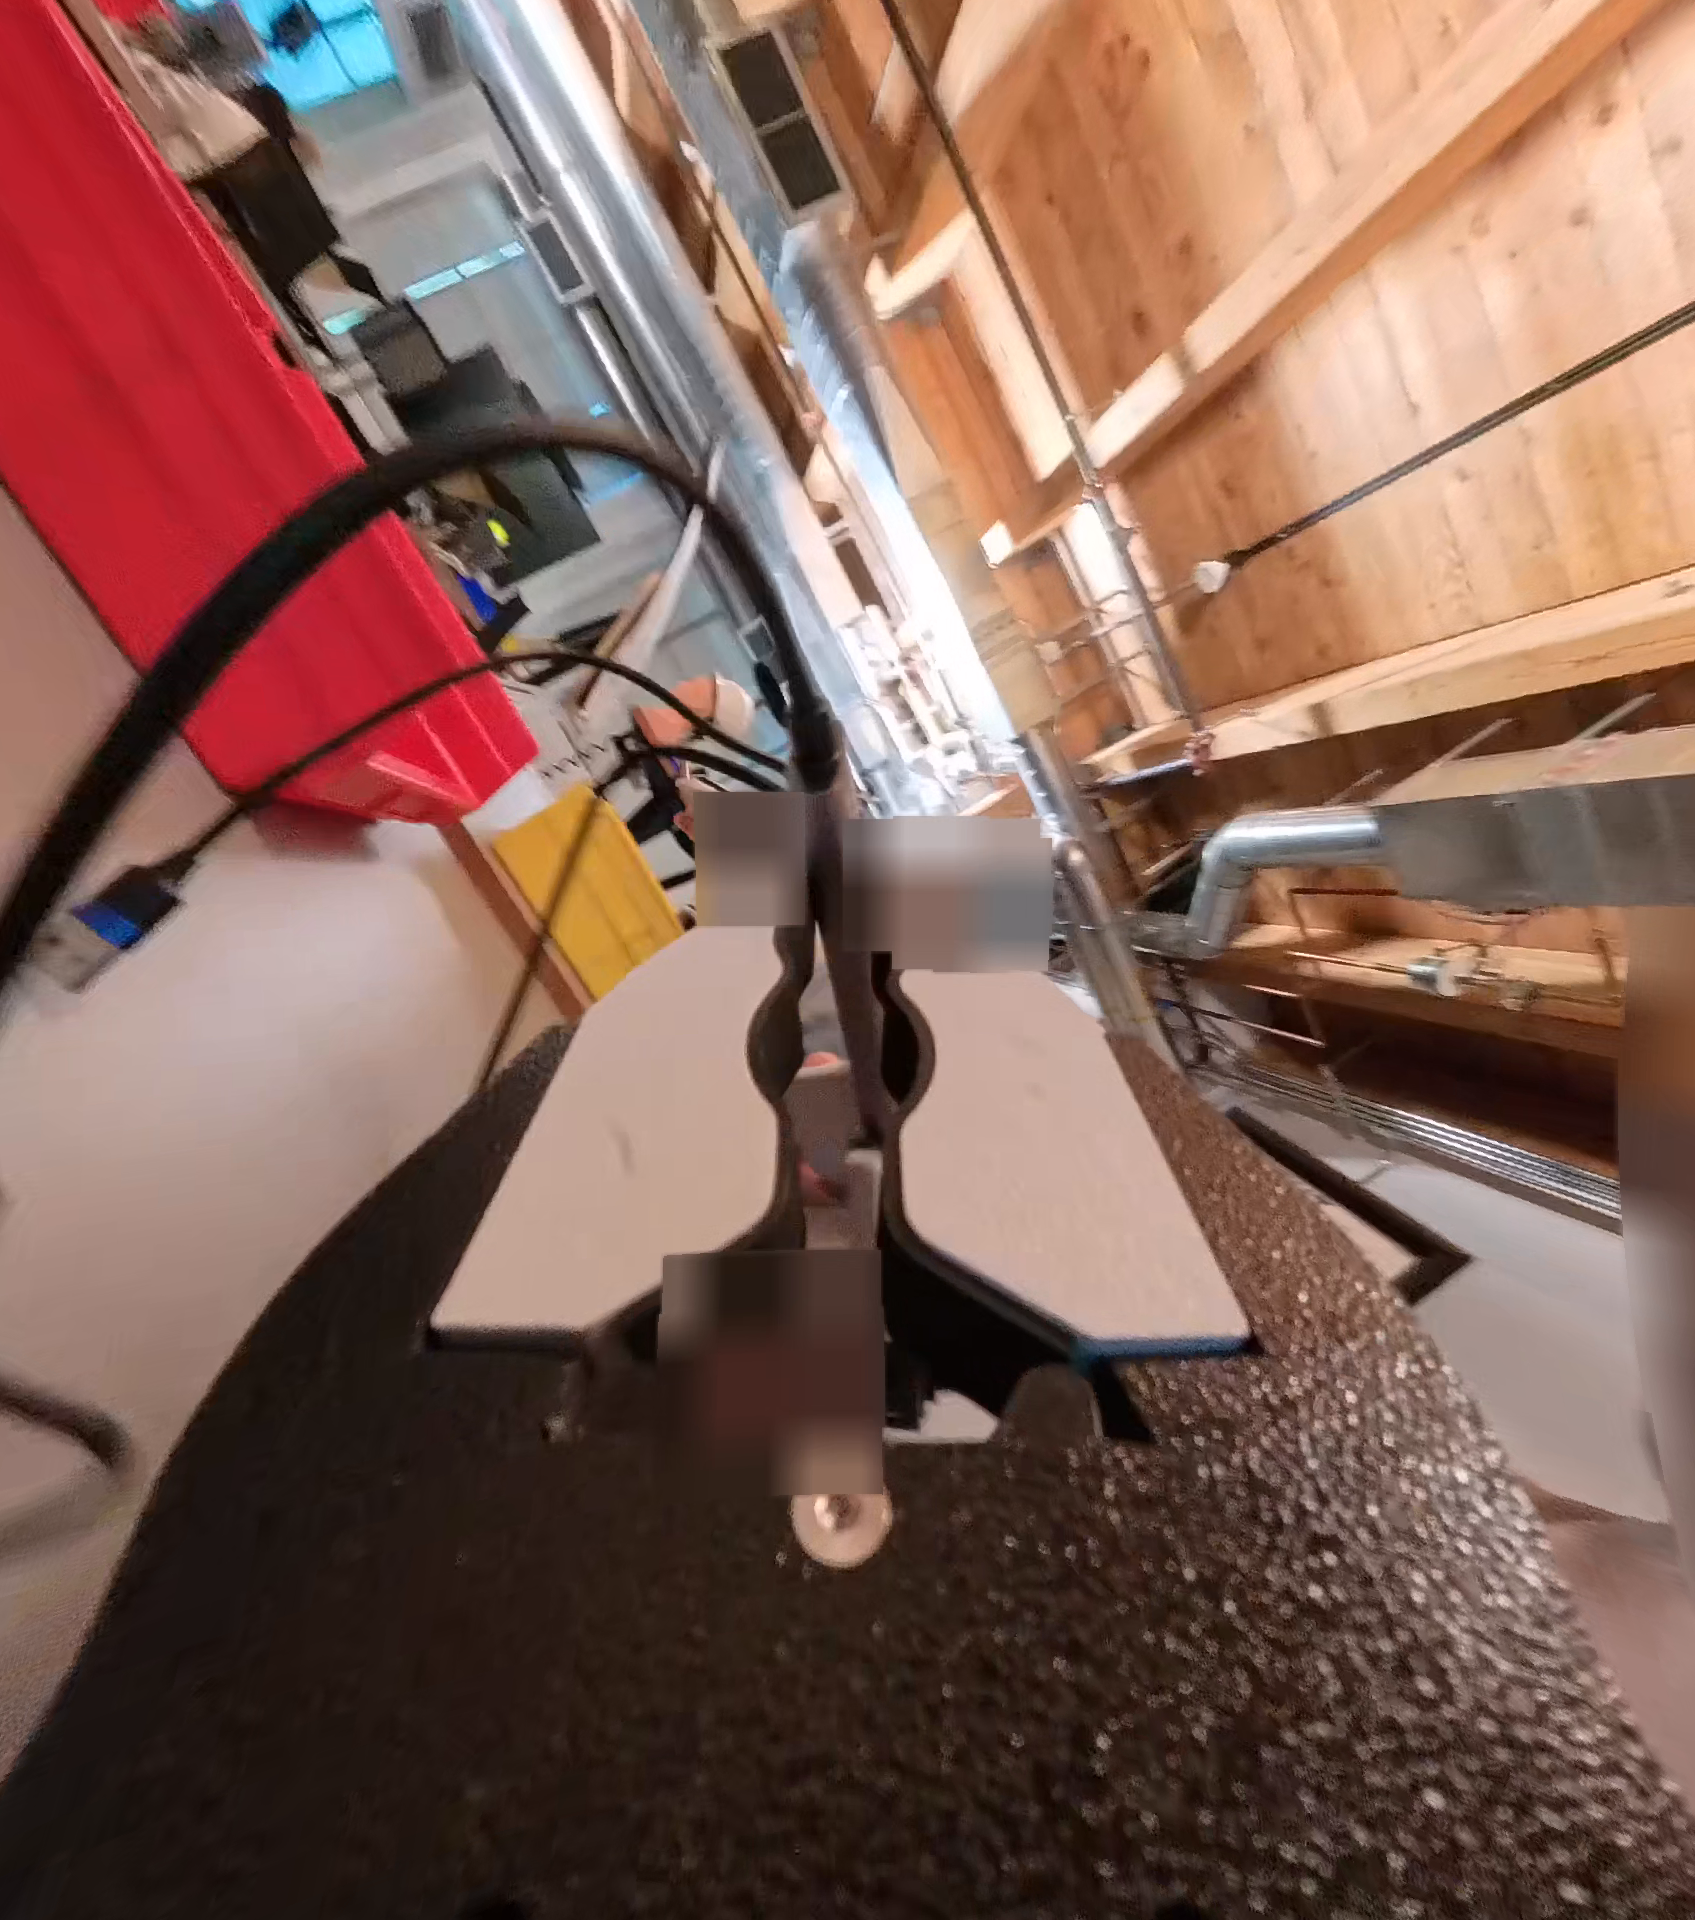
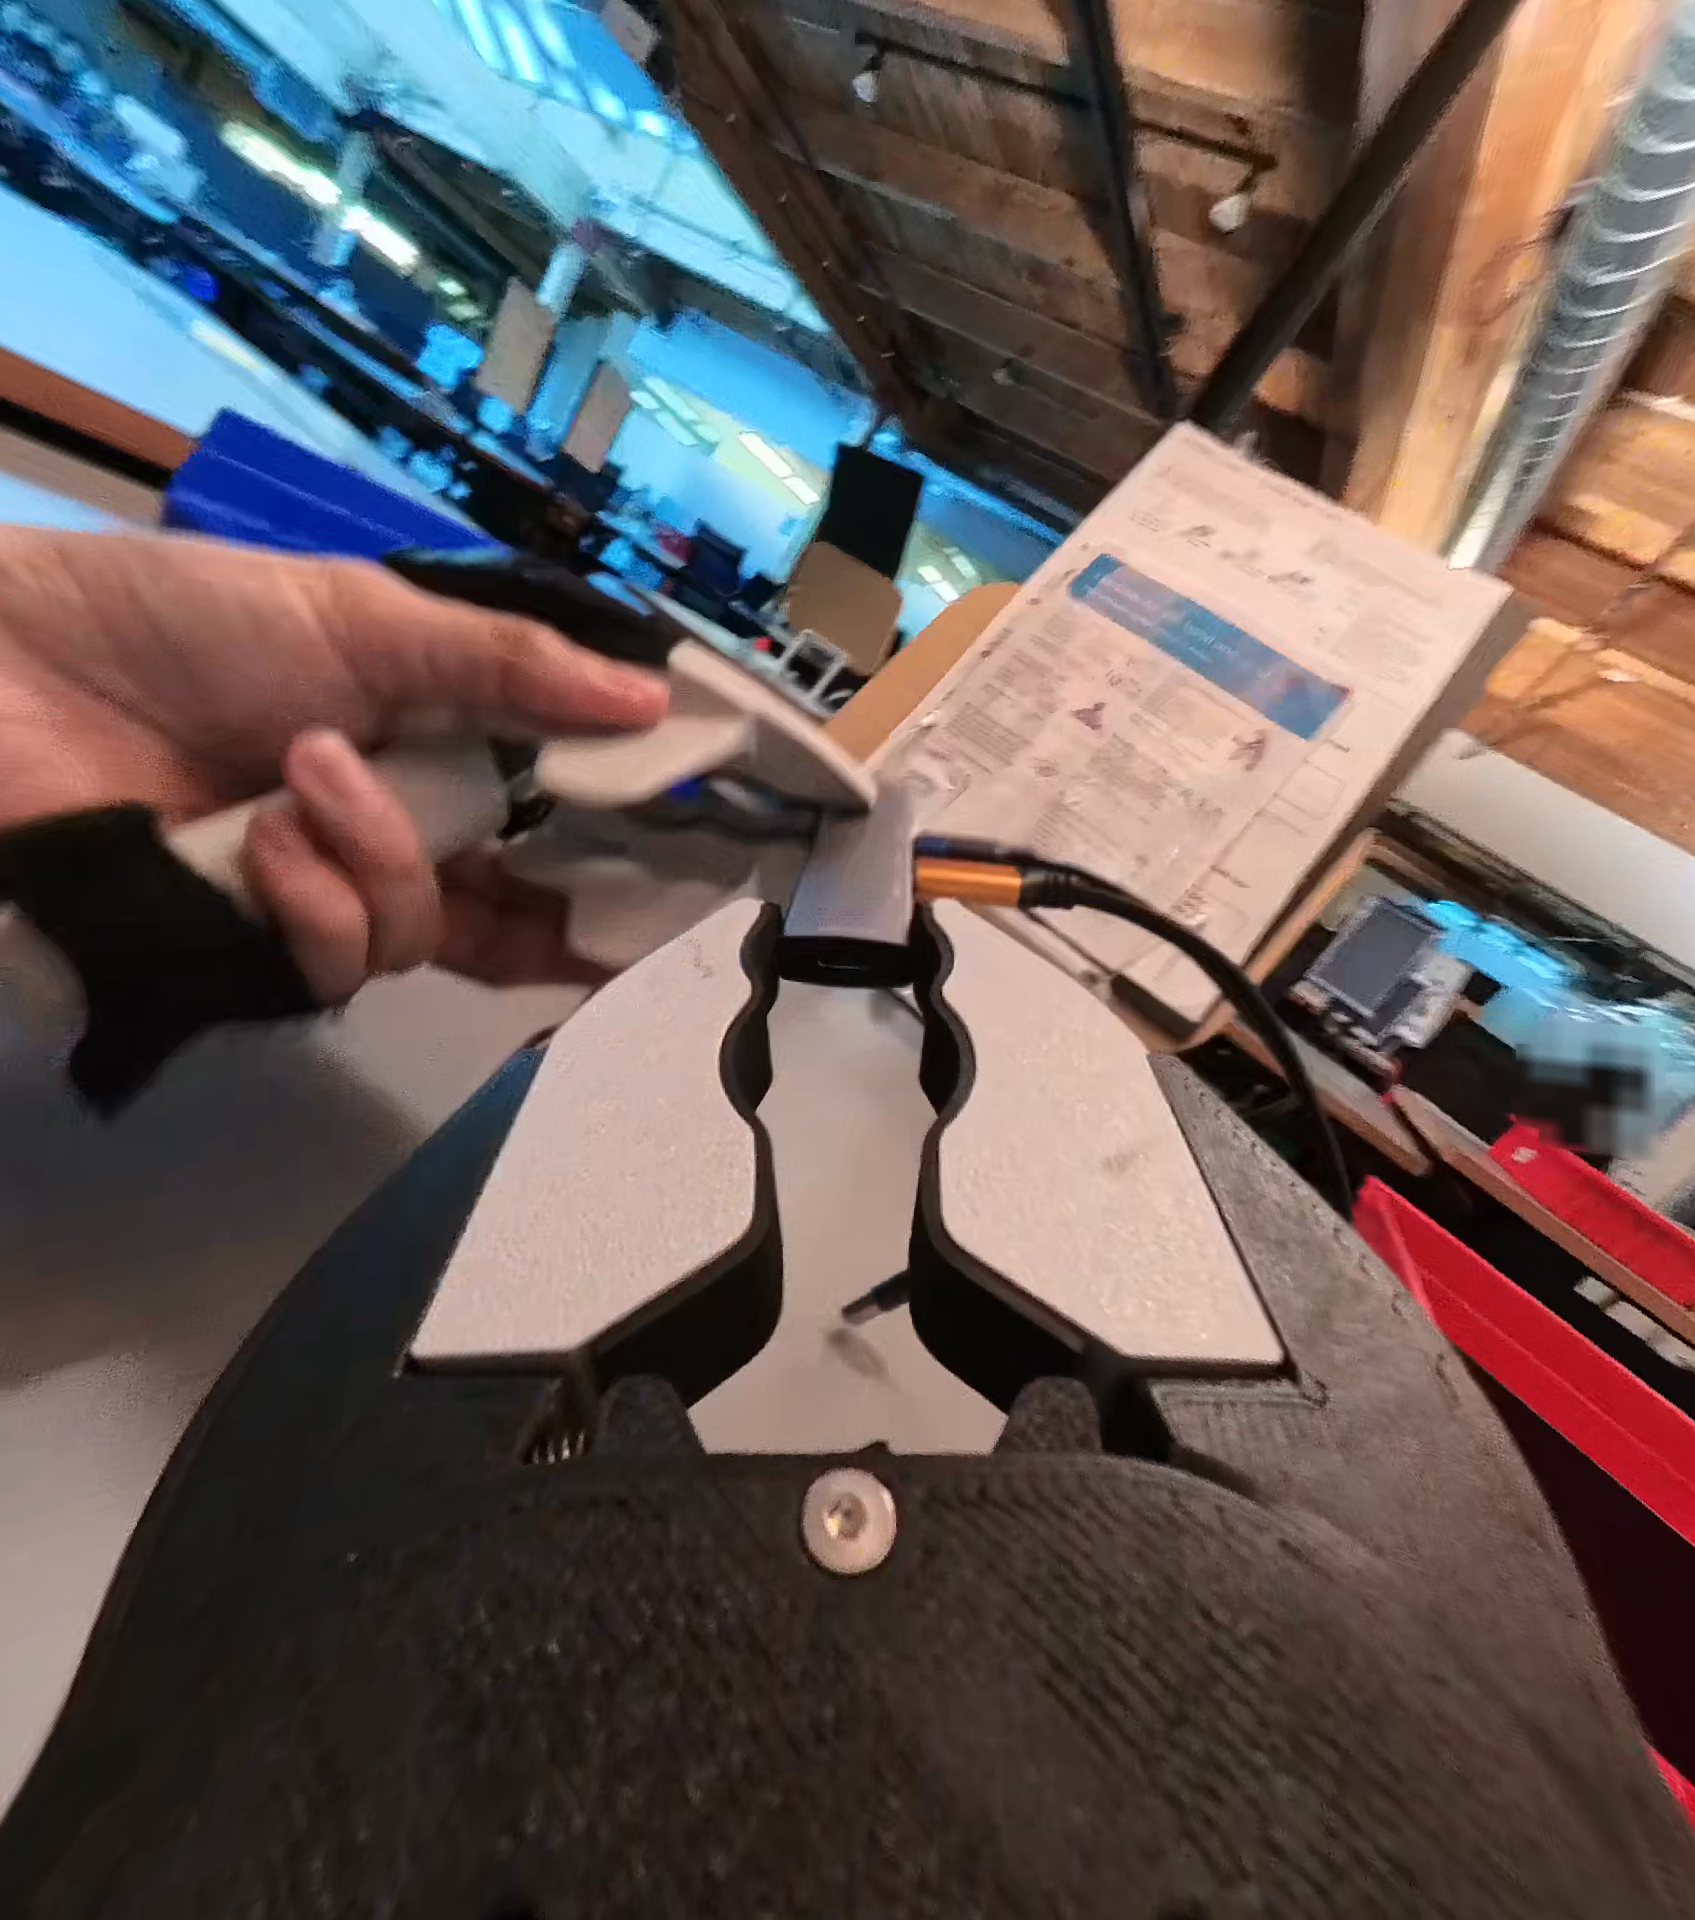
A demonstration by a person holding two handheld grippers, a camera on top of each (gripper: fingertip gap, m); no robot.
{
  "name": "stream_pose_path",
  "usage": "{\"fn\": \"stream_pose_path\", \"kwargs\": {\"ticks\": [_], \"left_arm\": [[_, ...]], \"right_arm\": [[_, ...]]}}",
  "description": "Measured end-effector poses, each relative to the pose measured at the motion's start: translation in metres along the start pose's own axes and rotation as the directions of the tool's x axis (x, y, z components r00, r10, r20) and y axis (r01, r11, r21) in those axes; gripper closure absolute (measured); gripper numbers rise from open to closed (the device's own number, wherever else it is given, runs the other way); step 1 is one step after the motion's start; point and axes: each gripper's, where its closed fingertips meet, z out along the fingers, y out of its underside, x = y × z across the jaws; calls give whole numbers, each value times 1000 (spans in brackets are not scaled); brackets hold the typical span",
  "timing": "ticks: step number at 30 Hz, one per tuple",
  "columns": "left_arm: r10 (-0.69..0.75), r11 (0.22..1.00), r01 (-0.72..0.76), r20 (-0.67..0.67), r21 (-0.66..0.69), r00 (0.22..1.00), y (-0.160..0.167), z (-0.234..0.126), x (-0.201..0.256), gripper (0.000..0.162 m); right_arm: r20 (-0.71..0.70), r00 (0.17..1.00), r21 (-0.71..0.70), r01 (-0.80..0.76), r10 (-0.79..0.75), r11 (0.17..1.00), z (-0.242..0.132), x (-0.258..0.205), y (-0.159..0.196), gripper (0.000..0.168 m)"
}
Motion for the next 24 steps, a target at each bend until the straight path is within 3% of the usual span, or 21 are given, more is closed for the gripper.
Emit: {"fn": "stream_pose_path", "kwargs": {"ticks": [2, 4, 5, 8, 11, 13, 17, 18, 20, 24], "left_arm": [[-18, 998, 19, 32, -51, 999, -1, -3, -1, 154], [39, 983, -16, 120, -184, 992, 3, -9, -11, 154], [43, 969, -11, 123, -245, 992, 4, -13, -10, 154], [128, 892, -57, 129, -449, 983, 11, -25, -4, 154], [255, 733, -91, 149, -674, 955, 28, -39, -9, 154], [351, 629, -153, 102, -762, 931, 37, -41, -8, 154], [429, 502, -262, -26, -824, 903, 47, -33, 3, 154], [440, 486, -284, -50, -826, 897, 47, -31, 4, 154], [468, 472, -295, -47, -830, 882, 44, -30, 0, 154], [543, 470, -378, -77, -797, 836, 38, -26, -8, 153]], "right_arm": [[147, 989, -21, 9, -6, 1000, -1, -10, 4, 138], [242, 970, 21, -12, 6, 1000, -8, -6, -11, 123], [283, 958, 14, -44, 38, 999, -12, 0, -18, 123], [286, 918, -142, -243, 275, 960, -14, 31, -18, 124], [264, 795, -283, -477, 545, 832, 1, 46, -15, 129], [290, 646, -412, -582, 706, 701, 15, 38, -11, 132], [401, 356, -627, -566, 844, 536, 28, 0, -4, 136], [404, 332, -653, -548, 852, 523, 30, -6, 0, 137], [459, 295, -625, -563, 838, 541, 31, -12, -7, 158], [449, 305, -597, -597, 840, 536, 36, -8, 0, 159]]}}
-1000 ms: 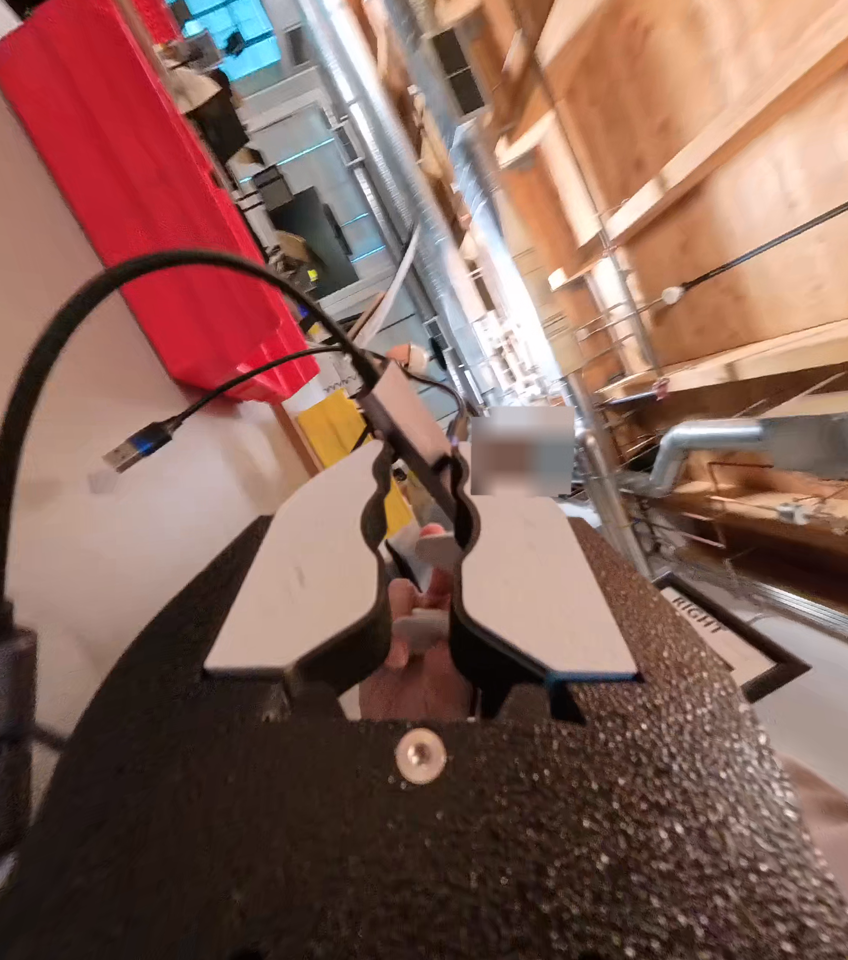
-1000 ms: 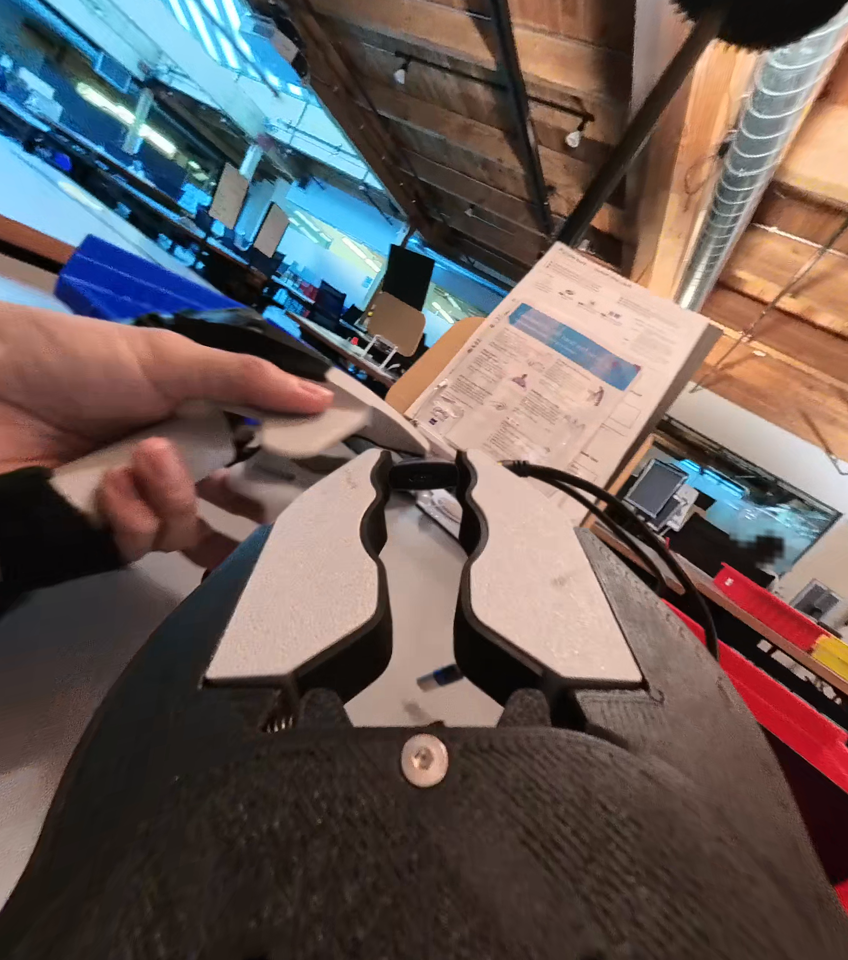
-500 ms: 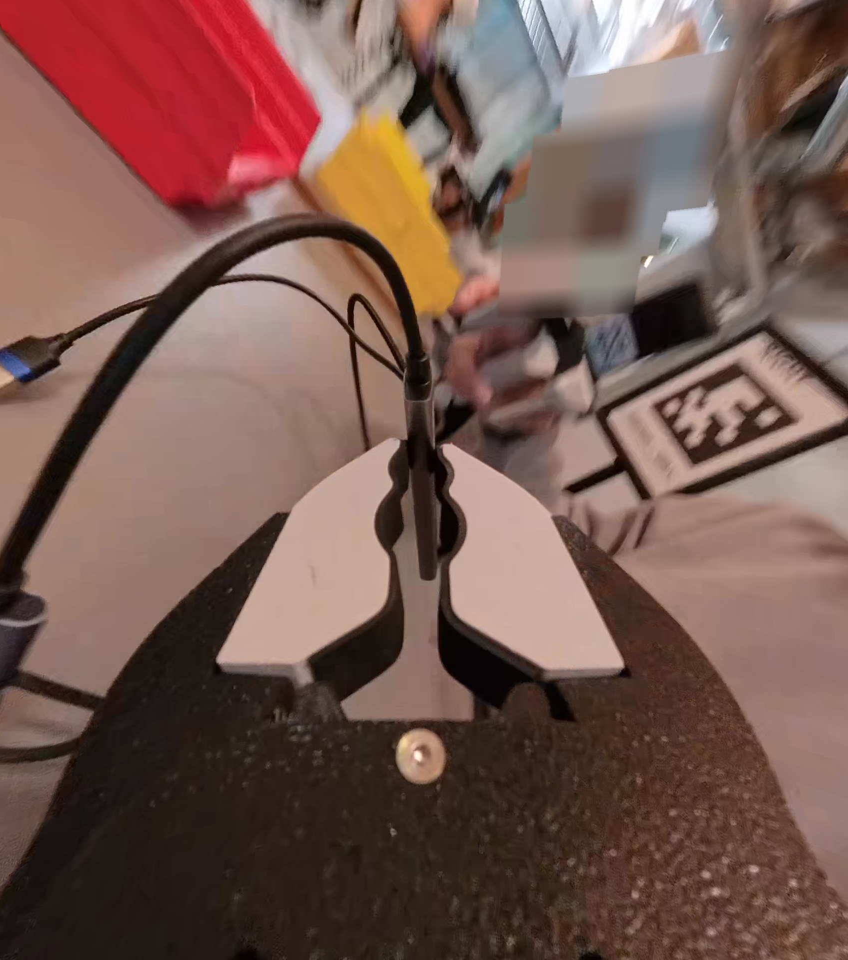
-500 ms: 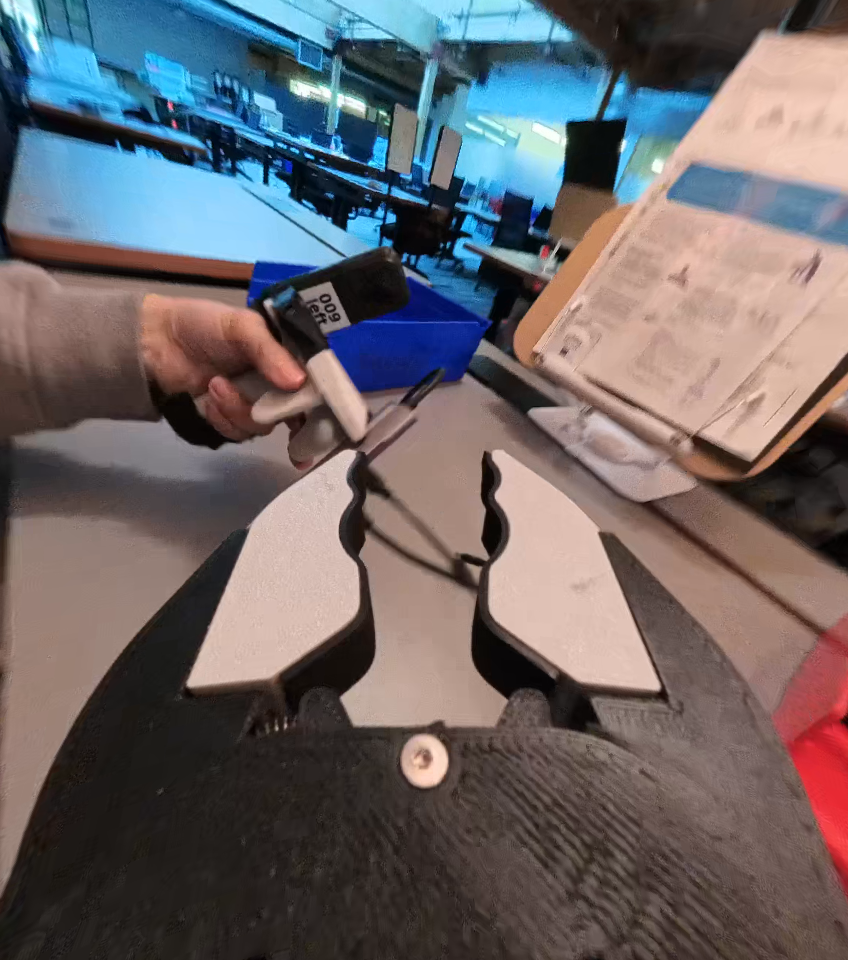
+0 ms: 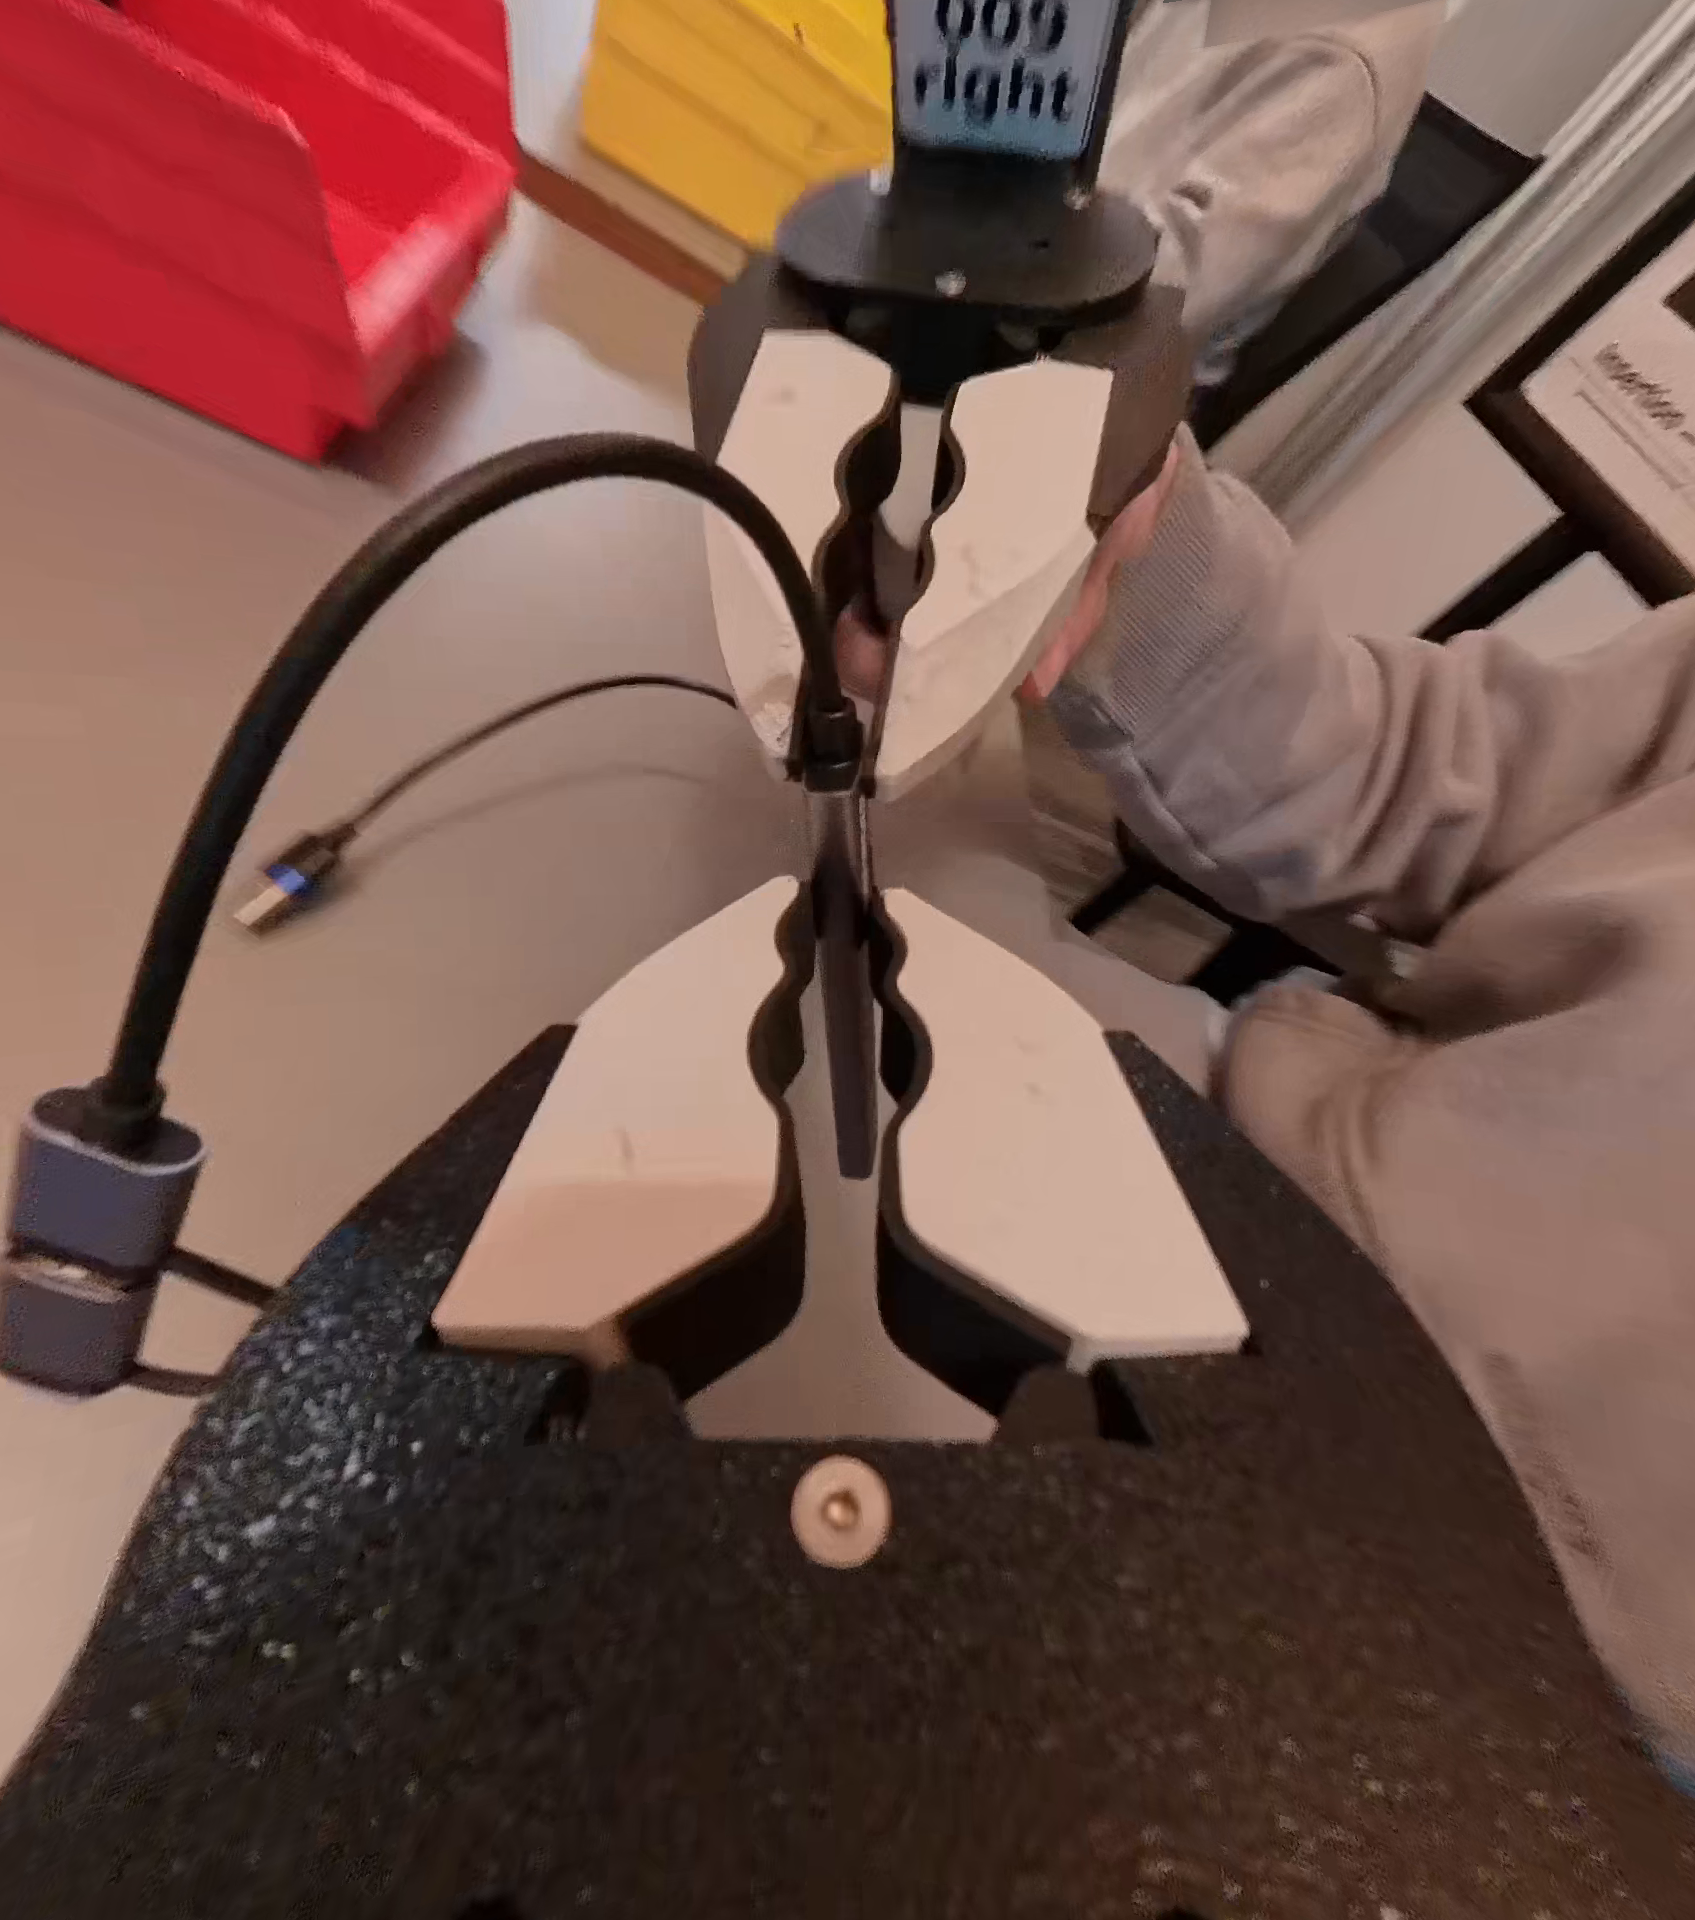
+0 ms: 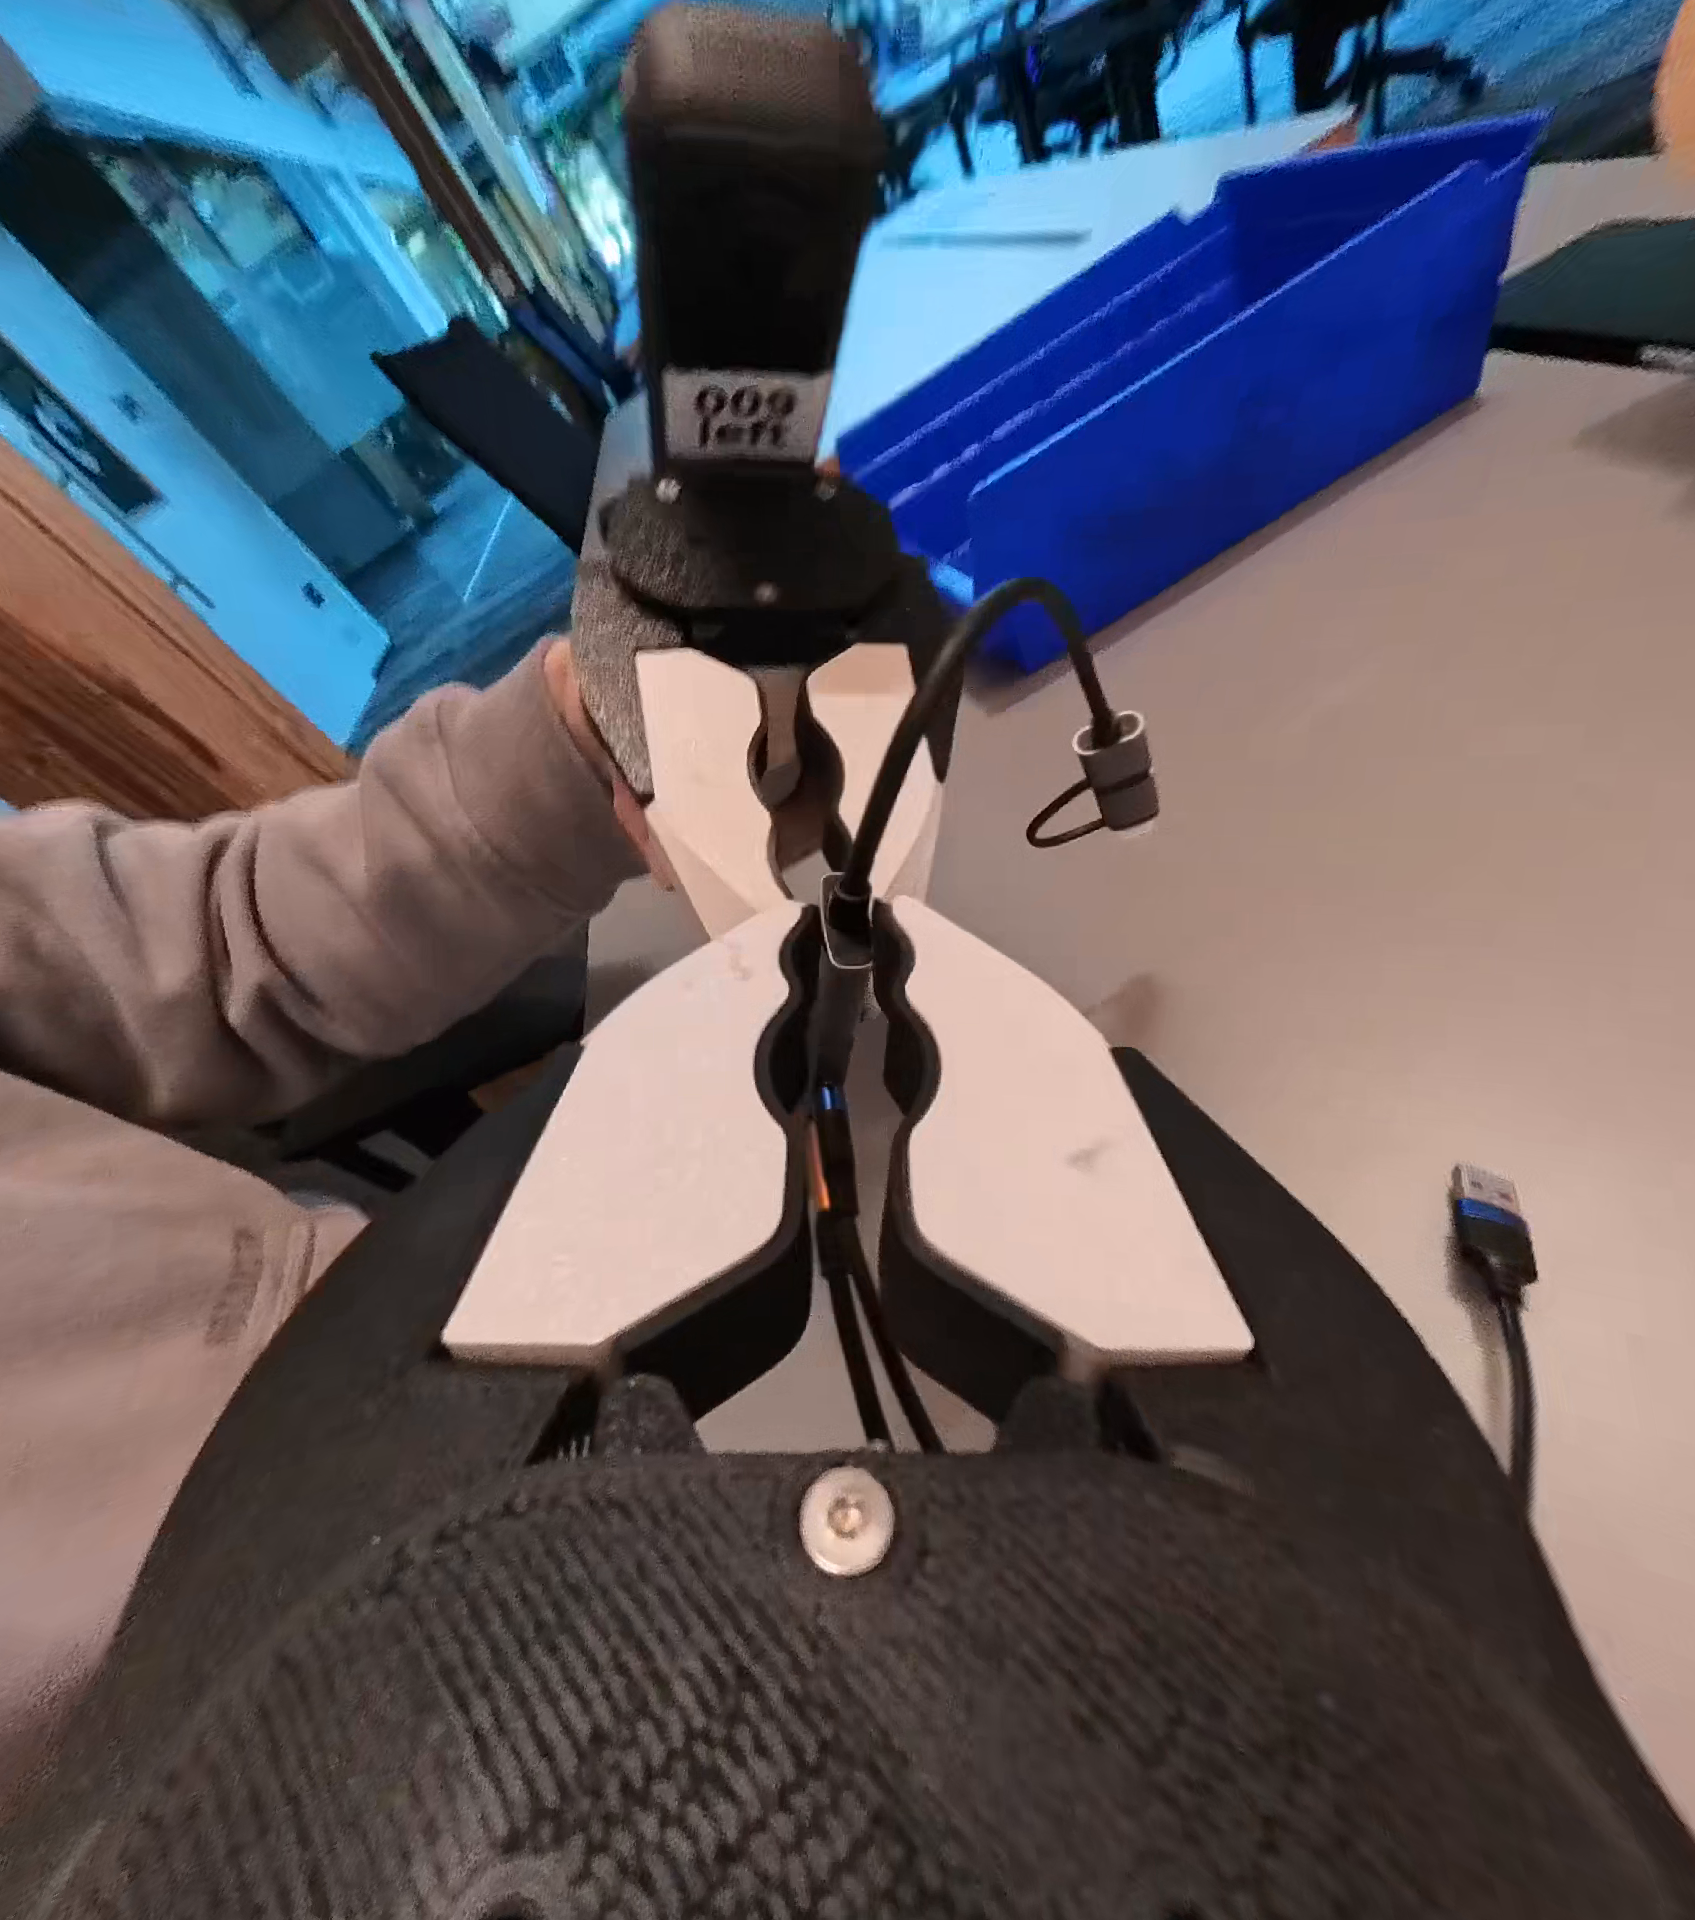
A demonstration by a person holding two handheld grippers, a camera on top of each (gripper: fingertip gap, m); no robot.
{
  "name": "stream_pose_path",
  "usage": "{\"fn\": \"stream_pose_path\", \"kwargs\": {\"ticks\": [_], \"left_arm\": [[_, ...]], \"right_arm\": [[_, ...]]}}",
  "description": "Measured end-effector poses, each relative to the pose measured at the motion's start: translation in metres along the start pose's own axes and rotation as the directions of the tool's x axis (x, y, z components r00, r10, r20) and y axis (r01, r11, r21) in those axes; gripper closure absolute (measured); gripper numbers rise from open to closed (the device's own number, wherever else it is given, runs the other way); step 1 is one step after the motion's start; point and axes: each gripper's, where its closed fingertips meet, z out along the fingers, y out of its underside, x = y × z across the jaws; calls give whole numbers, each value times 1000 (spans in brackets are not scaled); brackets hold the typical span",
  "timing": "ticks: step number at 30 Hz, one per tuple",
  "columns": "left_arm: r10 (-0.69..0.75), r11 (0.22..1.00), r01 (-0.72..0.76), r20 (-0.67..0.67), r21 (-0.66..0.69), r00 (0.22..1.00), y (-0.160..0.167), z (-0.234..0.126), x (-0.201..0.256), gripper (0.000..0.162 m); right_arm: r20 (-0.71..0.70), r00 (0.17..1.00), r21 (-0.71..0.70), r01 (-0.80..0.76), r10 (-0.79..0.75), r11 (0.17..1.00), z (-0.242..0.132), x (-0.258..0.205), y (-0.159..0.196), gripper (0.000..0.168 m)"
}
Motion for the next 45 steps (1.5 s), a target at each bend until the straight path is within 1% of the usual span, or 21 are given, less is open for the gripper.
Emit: {"fn": "stream_pose_path", "kwargs": {"ticks": [1, 3, 5, 6, 8, 10, 11, 13, 15, 16, 18, 22, 24, 26, 28, 30, 33, 38, 40, 41, 45], "left_arm": [[45, 998, -47, 43, 40, 998, -5, -1, -4, 152], [136, 973, -167, 186, 158, 973, -24, -8, -13, 149], [244, 892, -350, 345, 288, 906, -42, -18, -11, 128], [291, 836, -447, 435, 317, 852, -46, -24, -9, 123], [353, 734, -615, 612, 289, 708, -46, -32, -8, 116], [377, 660, -715, 720, 231, 582, -42, -36, -7, 114], [380, 644, -736, 748, 209, 544, -40, -36, -8, 114], [375, 631, -754, 779, 182, 503, -34, -36, -11, 119], [385, 626, -759, 776, 178, 500, -28, -33, -14, 119], [380, 625, -758, 775, 186, 504, -26, -33, -16, 122], [380, 618, -760, 769, 201, 513, -22, -32, -17, 120], [409, 597, -784, 775, 171, 481, -16, -30, -18, 123], [431, 603, -786, 772, 139, 467, -12, -27, -21, 120], [413, 602, -786, 787, 141, 458, -11, -30, -23, 126], [411, 601, -786, 786, 147, 462, -10, -28, -22, 127], [408, 595, -791, 795, 141, 449, -10, -27, -22, 133], [389, 580, -798, 804, 165, 449, -13, -27, -18, 137], [341, 621, -769, 830, 154, 441, -9, -26, -28, 138], [323, 620, -769, 843, 155, 430, -10, -28, -29, 138], [319, 625, -765, 845, 154, 430, -10, -28, -30, 138], [307, 669, -731, 847, 133, 434, -6, -27, -35, 138]], "right_arm": [[-1, 1000, 45, -21, 21, 999, -2, 3, -5, 159], [-31, 994, 180, -96, 103, 979, -11, 15, -22, 159], [7, 974, 370, -213, 227, 904, -28, 24, -45, 159], [62, 954, 437, -290, 293, 851, -37, 26, -54, 159], [150, 906, 505, -413, 395, 758, -48, 34, -61, 159], [179, 876, 480, -476, 448, 737, -46, 39, -55, 160], [186, 863, 475, -497, 469, 726, -45, 42, -52, 160], [235, 840, 451, -540, 489, 711, -41, 41, -46, 160], [252, 821, 446, -568, 512, 692, -38, 44, -41, 160], [257, 816, 440, -576, 518, 689, -37, 44, -38, 160], [276, 798, 442, -600, 535, 667, -36, 45, -36, 160], [288, 786, 434, -616, 547, 657, -33, 47, -32, 160], [297, 780, 443, -623, 550, 645, -34, 49, -33, 160], [319, 768, 438, -639, 555, 632, -35, 49, -34, 160], [305, 771, 437, -635, 559, 637, -32, 49, -32, 160], [295, 771, 438, -634, 564, 637, -29, 50, -29, 160], [296, 773, 451, -631, 562, 631, -27, 52, -27, 160], [299, 761, 465, -643, 576, 608, -25, 57, -24, 160], [298, 763, 456, -642, 574, 616, -21, 55, -22, 160], [304, 755, 465, -650, 581, 601, -21, 56, -22, 160], [303, 749, 459, -657, 590, 598, -19, 60, -21, 160]]}}
